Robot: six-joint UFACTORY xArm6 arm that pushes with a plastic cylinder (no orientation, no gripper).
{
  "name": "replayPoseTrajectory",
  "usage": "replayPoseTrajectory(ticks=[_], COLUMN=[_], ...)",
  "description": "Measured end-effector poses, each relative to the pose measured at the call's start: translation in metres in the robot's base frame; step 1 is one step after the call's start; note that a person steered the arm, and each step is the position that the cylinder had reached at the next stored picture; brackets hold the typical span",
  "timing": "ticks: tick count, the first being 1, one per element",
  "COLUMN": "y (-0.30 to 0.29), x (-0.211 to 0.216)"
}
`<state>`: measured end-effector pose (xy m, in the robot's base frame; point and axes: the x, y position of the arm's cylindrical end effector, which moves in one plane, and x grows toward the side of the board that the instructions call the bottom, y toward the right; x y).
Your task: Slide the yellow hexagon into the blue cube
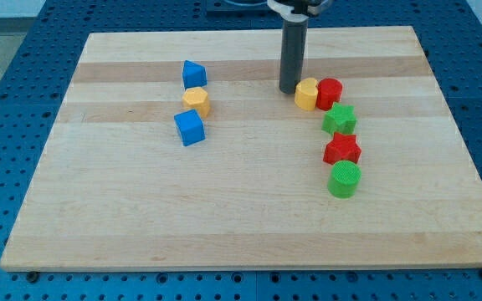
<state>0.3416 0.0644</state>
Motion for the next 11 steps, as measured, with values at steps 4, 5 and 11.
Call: replayPoseTrajectory(ticks=[4, 5, 11], y=[-0.101, -0.138, -0.169], x=[0.003, 0.003, 0.099])
